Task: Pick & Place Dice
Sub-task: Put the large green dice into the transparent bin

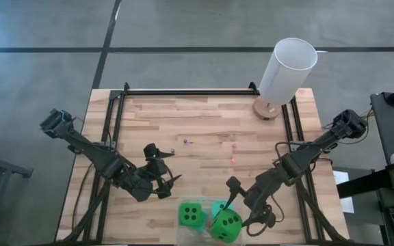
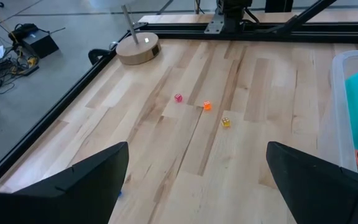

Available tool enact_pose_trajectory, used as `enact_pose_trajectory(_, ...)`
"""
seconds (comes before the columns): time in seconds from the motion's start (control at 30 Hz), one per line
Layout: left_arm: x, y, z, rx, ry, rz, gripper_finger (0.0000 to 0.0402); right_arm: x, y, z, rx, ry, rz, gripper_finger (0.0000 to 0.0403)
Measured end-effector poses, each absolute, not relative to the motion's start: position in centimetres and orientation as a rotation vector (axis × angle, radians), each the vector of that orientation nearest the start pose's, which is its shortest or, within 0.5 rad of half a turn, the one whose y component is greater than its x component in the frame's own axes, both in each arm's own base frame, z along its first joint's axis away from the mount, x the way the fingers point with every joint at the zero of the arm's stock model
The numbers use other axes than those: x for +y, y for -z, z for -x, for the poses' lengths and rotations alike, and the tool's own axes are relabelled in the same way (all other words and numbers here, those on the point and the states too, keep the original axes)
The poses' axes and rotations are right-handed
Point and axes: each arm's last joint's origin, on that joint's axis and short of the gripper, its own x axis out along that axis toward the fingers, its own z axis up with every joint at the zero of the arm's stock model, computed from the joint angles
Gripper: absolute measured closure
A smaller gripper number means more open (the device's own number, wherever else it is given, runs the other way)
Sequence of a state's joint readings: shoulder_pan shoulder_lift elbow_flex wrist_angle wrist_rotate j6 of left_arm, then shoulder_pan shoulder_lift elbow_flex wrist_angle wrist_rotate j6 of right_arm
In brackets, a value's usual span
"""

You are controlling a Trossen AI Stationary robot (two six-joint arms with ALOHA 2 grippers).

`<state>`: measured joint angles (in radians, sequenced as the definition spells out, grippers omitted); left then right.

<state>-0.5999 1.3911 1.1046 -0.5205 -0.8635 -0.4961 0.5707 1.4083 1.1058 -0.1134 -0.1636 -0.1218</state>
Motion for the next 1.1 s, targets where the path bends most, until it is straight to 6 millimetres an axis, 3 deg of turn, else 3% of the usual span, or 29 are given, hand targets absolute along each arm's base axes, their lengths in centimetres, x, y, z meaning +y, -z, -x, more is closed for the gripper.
enact_pose_trajectory(0.3,-14.3,-28.9,-24.7,0.516,-0.384,-0.062,0.0016,16.6,-31.4,-27.2,0.343,-0.622,0.276,0.0060)
enact_pose_trajectory(0.6,-14.3,-28.9,-24.7,0.516,-0.384,-0.062,0.0020,14.6,-30.5,-27.9,0.472,-0.532,0.212,0.0060)
enact_pose_trajectory(1.1,-14.3,-28.9,-24.7,0.516,-0.384,-0.062,0.0020,14.8,-30.1,-27.6,0.524,-0.595,0.118,0.0060)
